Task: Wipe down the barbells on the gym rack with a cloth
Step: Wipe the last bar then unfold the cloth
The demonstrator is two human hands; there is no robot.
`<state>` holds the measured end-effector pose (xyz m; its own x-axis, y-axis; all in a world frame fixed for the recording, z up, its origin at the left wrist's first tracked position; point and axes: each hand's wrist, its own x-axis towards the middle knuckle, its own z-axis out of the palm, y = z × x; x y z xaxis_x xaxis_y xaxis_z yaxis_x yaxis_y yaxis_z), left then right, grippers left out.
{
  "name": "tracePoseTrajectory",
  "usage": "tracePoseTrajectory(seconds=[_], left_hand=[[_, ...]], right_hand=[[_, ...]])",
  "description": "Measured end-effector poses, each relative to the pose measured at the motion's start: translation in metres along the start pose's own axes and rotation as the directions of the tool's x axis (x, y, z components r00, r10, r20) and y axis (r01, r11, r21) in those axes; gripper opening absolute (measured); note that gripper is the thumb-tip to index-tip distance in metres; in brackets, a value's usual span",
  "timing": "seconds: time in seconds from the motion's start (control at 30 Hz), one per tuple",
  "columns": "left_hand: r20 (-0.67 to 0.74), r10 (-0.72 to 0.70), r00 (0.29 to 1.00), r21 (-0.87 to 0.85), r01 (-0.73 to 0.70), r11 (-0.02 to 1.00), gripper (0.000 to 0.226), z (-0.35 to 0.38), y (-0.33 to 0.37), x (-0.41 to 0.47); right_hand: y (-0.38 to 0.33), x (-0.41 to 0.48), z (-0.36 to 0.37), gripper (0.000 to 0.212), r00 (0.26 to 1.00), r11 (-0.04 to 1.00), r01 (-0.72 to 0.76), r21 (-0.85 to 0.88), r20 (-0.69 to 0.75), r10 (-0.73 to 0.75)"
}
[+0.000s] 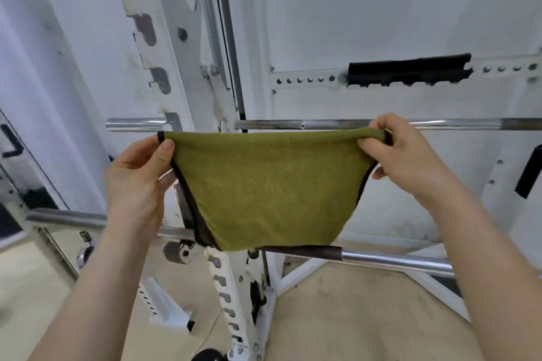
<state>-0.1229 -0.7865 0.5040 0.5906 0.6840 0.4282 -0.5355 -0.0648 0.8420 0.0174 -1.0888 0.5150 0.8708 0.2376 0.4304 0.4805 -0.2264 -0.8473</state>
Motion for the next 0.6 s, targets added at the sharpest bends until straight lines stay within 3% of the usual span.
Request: tracePoseTrajectory(seconds=[0.07, 0.13, 0.23, 0.37, 0.5, 0.6], left_hand=[[-0.068, 0.086, 0.994, 0.164, -0.074, 0.984, 0.017, -0.014, 0.013, -0.010], [-0.109, 0.123, 0.986, 0.304, -0.085, 0.949, 0.012, -0.032, 0.016, -0.022], [-0.192, 0.104, 0.976, 0.444, -0.008, 0.896, 0.002, -0.070, 0.012, -0.041], [-0.299, -0.010, 0.954, 0.514, 0.170, 0.841, 0.009, -0.121, 0.004, -0.059], [-0.422, -0.069, 0.904, 0.527, 0.306, 0.793, 0.021, -0.156, -0.002, -0.070], [-0.361, -0.166, 0.918, 0.534, 0.349, 0.770, 0.019, -0.174, -0.001, -0.073]], right_hand=[[-0.007, -0.004, 0.008, 0.010, 0.992, 0.972, -0.095, 0.214, 0.102, 0.074], [-0.007, -0.010, 0.022, 0.006, 0.976, 0.948, -0.152, 0.281, 0.195, 0.098], [-0.008, -0.021, 0.051, 0.014, 0.966, 0.989, -0.064, 0.134, 0.256, 0.028], [-0.014, -0.041, 0.091, 0.023, 0.925, 0.999, 0.033, 0.027, 0.379, -0.040], [-0.008, -0.055, 0.127, 0.025, 0.814, 0.984, -0.136, 0.113, 0.579, 0.046], [-0.001, -0.061, 0.154, 0.025, 0.729, 0.971, -0.219, 0.097, 0.677, 0.097]])
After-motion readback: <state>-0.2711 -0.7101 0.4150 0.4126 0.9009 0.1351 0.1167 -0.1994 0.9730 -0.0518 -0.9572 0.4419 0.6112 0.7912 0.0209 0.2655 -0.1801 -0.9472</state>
